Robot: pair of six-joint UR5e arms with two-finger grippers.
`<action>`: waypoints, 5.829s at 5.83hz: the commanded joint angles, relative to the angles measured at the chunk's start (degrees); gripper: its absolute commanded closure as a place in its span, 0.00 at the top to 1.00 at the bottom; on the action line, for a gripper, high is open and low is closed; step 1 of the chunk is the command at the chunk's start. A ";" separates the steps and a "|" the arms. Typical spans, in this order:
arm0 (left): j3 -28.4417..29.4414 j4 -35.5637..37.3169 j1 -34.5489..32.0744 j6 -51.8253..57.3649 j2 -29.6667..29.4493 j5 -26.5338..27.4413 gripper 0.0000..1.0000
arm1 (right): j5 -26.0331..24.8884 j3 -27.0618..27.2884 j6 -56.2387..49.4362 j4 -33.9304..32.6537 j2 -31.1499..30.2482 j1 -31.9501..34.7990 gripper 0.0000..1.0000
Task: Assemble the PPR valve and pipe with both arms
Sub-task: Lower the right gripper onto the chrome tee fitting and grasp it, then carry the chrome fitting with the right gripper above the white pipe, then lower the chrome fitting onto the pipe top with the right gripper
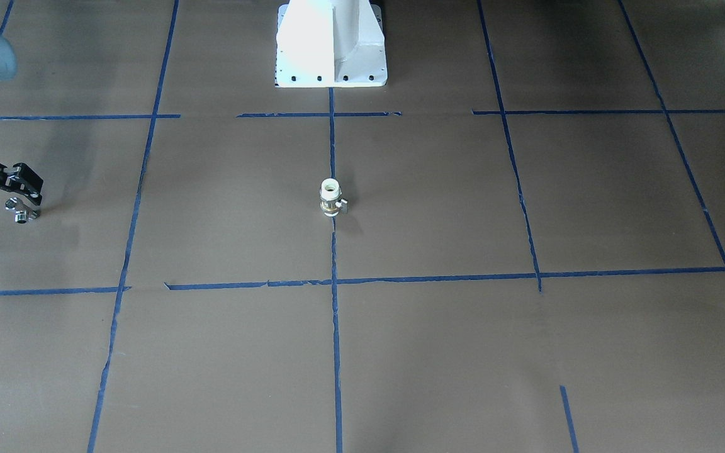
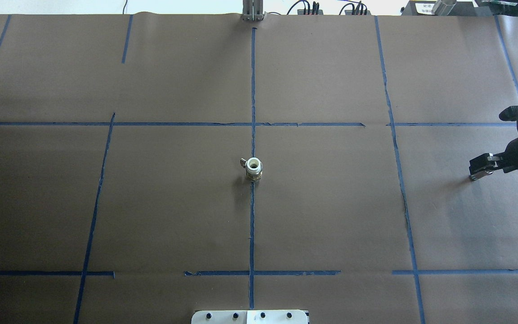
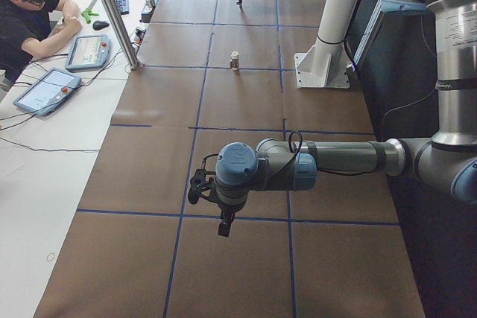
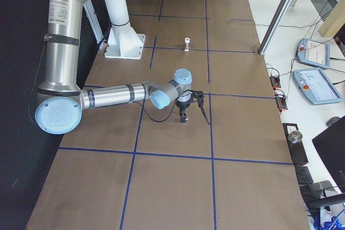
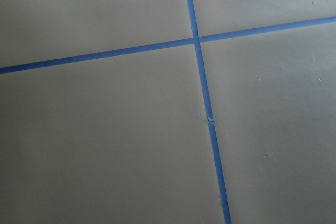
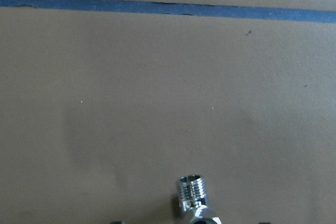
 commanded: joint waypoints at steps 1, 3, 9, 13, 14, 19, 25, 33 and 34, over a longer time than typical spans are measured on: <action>0.00 0.00 0.05 -0.06 0.00 0.00 1.00 | 0.00 -0.96 -0.10 0.08 0.41 -0.52 0.88; -0.08 0.00 -0.03 -0.15 0.00 0.00 1.00 | -0.09 -1.23 -0.36 0.00 0.33 -0.44 0.40; -0.61 0.00 -0.03 -1.46 -0.17 -0.09 1.00 | 3.66 6.14 4.86 -8.81 7.47 0.61 0.00; -1.31 0.18 0.49 -9.46 -0.70 0.79 1.00 | 2.21 9.41 33.83 -36.18 37.11 -4.81 0.00; -1.40 0.09 2.15 -11.29 -0.88 0.79 1.00 | -1.72 9.67 41.57 -36.30 39.68 -9.53 0.00; -1.40 0.09 9.46 -11.75 -1.67 0.26 1.00 | -14.22 7.57 58.94 -42.81 50.59 -23.63 0.00; -1.49 -0.97 9.46 -13.51 -1.67 0.18 1.00 | -17.23 -6.76 60.72 -42.37 58.34 -26.27 0.00; -1.23 -0.88 9.46 -13.51 -2.37 0.26 1.00 | -17.93 -9.22 60.54 -39.91 58.87 -26.45 0.00; -1.23 -0.88 9.46 -13.51 -2.46 0.26 1.00 | -17.93 -9.23 60.63 -39.91 58.78 -26.45 0.00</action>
